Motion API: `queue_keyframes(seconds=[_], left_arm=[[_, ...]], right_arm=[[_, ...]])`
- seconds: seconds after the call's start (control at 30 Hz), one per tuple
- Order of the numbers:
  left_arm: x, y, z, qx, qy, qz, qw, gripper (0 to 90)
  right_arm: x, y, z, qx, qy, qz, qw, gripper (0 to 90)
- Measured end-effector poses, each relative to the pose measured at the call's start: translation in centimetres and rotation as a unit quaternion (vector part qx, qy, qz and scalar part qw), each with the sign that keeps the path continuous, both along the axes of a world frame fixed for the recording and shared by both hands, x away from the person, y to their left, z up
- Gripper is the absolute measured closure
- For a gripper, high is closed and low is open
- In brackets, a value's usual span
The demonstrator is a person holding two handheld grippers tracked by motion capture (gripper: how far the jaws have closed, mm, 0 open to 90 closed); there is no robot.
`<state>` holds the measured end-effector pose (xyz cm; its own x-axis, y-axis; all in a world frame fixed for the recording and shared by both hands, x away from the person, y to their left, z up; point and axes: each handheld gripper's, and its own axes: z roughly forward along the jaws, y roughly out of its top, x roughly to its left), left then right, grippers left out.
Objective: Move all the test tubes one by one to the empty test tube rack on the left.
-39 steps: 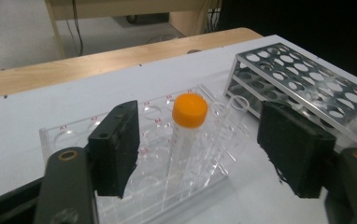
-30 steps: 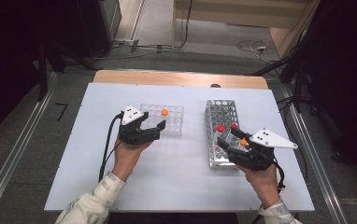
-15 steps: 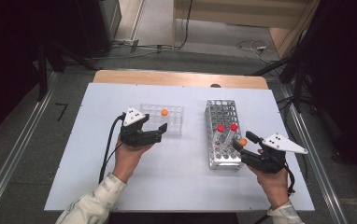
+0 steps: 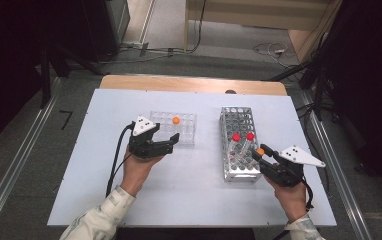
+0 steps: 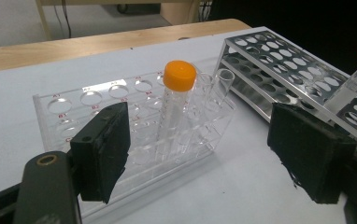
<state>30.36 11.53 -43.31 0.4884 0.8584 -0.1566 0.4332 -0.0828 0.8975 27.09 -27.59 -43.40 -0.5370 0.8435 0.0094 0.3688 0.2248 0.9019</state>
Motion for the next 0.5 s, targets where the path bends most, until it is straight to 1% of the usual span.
queue_keyframes(seconds=[0.07, 0.2, 0.4, 0.5], left_arm=[[0.01, -0.01, -0.02, 0.0, 0.0, 0.0, 1.0, 21.6], [0.0, -0.1, -0.06, -0.001, 0.0, 0.0, 1.0, 21.6], [-0.02, -0.05, -0.03, -0.001, 0.0, 0.0, 1.0, 21.6], [-0.05, -0.09, 0.0, -0.002, -0.001, -0.001, 1.0, 21.7]], right_arm=[[-0.01, -0.03, -0.01, -0.002, -0.001, -0.002, 1.0, 62.5], [0.02, -0.11, 0.0, -0.002, -0.004, -0.005, 1.0, 65.4], [-0.03, -0.12, 0.13, -0.004, -0.004, -0.008, 1.0, 66.7], [-0.05, -0.23, 0.33, 0.0, -0.006, -0.009, 0.9999, 67.0]])
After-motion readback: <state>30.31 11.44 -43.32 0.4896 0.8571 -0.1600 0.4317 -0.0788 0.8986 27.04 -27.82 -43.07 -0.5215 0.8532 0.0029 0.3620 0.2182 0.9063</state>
